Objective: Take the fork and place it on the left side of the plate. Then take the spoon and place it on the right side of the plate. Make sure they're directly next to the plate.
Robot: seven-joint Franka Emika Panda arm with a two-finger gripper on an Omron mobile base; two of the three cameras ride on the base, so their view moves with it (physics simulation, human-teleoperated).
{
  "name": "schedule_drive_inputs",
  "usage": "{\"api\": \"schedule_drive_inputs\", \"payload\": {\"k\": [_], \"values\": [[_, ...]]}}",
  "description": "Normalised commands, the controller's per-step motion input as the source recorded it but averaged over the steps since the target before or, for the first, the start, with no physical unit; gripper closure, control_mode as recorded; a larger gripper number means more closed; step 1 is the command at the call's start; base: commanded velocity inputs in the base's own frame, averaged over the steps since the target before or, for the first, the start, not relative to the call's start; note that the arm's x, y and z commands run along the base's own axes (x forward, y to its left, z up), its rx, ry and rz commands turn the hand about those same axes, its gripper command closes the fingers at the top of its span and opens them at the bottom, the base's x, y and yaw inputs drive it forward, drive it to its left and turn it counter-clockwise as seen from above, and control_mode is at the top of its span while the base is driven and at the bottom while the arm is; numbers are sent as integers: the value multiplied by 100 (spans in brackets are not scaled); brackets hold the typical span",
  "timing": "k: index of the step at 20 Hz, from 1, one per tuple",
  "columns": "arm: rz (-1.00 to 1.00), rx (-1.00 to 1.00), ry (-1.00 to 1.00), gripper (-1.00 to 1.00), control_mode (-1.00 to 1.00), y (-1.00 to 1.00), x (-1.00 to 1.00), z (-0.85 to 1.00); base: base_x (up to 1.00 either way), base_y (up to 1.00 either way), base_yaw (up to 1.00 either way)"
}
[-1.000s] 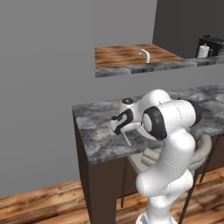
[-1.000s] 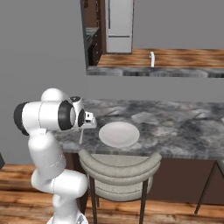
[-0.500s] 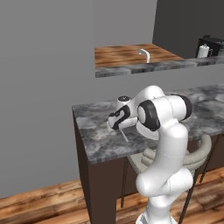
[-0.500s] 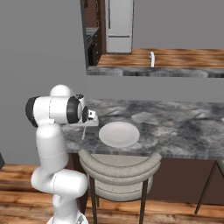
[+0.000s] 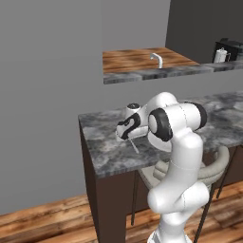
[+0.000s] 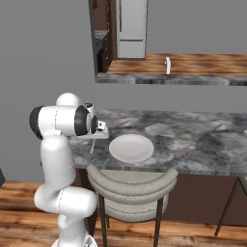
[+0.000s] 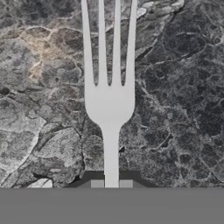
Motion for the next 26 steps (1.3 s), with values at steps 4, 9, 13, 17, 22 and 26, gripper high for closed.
{"api": "schedule_drive_inputs", "payload": {"k": [4, 9, 13, 17, 22, 26], "values": [[0, 0, -1, -100, -100, 0, -7, -23, 0, 0, 0], [-2, 3, -3, -100, -100, 0, -41, 18, 0, 0, 0], [-4, 11, -2, -100, -100, -1, -69, 41, 0, 0, 0], [-4, 7, -8, -100, -100, 0, -68, 66, 0, 0, 0], [-4, 4, -11, -100, -100, 0, -72, 80, 0, 0, 0], [0, 0, -19, -100, -100, 0, -72, 92, 0, 0, 0]]}}
